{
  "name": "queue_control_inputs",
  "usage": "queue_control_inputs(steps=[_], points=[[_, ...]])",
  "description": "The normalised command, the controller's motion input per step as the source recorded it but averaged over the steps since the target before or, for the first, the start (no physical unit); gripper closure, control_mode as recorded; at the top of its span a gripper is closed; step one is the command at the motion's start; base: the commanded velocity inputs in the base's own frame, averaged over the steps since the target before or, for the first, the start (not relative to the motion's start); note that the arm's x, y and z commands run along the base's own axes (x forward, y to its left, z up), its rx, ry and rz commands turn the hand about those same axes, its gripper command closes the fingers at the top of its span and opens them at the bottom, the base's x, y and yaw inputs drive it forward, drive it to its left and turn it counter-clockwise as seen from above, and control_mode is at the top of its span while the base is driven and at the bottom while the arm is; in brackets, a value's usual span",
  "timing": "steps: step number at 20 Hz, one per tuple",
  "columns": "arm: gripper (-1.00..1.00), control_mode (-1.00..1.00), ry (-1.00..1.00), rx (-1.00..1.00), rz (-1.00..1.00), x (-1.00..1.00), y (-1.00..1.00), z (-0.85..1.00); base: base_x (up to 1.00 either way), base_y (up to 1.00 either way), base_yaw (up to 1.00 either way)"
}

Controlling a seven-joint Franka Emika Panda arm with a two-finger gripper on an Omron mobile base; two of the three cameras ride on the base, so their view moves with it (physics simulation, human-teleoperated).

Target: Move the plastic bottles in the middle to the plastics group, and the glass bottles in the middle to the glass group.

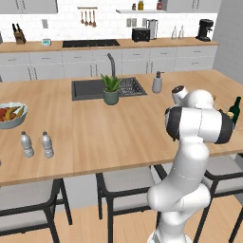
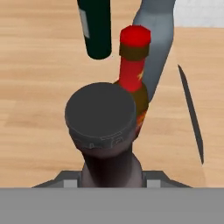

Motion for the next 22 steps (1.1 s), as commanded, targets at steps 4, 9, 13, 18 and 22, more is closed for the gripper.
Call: queue_control_inputs(steps=[4, 9, 13, 18, 22], points=[[1.00, -1.00, 0.00, 0.00, 0.00, 0.12, -0.26, 0.06, 0.00, 0.00, 0.00], [1.00, -1.00, 0.00, 0.00, 0.00, 0.04, -0.10, -0.16, 0.00, 0.00, 0.00], [1.00, -1.00, 0.00, 0.00, 0.00, 0.00, 0.00, -0.44, 0.00, 0.00, 0.00], [1.00, -1.00, 0.00, 0.00, 0.00, 0.00, 0.00, -0.33, 0.00, 0.00, 0.00], [1.00, -1.00, 0.00, 0.00, 0.00, 0.00, 0.00, -0.19, 0.00, 0.00, 0.00]])
